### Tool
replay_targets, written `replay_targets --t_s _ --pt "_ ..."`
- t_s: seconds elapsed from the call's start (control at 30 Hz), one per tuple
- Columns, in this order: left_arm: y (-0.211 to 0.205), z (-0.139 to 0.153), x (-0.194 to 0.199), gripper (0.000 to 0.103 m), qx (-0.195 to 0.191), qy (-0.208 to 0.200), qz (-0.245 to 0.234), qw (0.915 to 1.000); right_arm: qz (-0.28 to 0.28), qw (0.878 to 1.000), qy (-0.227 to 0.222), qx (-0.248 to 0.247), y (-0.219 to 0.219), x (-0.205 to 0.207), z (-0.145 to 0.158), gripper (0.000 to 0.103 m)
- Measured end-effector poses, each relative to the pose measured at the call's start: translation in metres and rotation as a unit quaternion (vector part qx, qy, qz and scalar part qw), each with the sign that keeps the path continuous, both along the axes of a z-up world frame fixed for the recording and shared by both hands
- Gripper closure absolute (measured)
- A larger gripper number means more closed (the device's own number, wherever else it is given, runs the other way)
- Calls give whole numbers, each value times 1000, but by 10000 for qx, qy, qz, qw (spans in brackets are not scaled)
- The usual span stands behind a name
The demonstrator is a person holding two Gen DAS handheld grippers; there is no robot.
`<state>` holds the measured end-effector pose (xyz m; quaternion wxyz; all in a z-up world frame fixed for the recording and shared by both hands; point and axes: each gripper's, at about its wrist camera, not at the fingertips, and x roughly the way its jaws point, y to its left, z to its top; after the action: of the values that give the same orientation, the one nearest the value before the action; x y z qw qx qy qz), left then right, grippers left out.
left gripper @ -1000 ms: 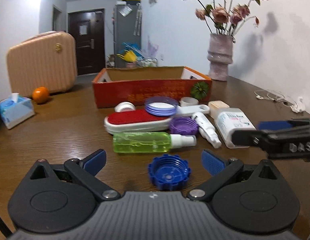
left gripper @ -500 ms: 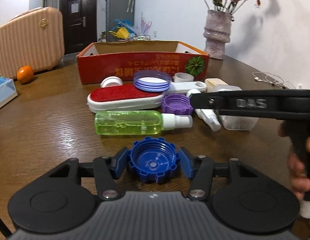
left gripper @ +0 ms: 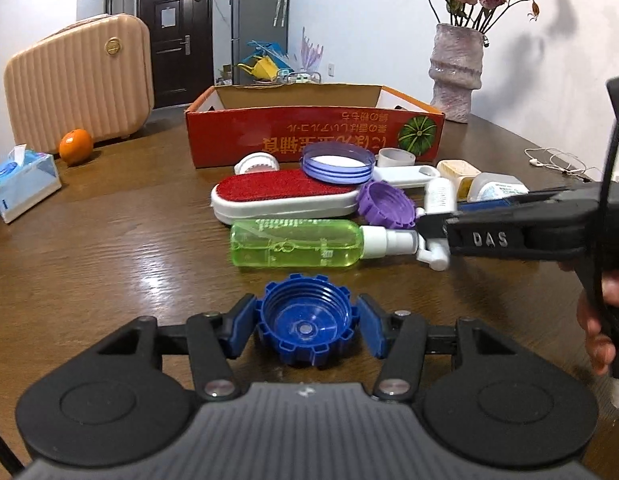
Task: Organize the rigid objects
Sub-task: 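Carry both items into the cardboard box and open both tools to release them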
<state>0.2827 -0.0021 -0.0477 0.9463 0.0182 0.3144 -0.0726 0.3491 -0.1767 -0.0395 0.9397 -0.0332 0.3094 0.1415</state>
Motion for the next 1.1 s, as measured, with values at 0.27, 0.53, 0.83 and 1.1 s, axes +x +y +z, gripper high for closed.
replay_targets --t_s 0.27,0.53,0.83,1.1 --pt "0 3 -17 48 19 14 121 9999 -128 9997 181 40 -12 -28 -5 81" --pt "-10 9 -47 48 39 -69 66 9999 -66 9988 -104 464 -39 -105 1 85" --pt "-18 31 -81 48 5 -443 112 9990 41 9963 -711 475 -49 -132 42 85" --pt "-14 43 -84 48 72 -703 219 9973 188 9942 -802 695 -48 -128 45 85"
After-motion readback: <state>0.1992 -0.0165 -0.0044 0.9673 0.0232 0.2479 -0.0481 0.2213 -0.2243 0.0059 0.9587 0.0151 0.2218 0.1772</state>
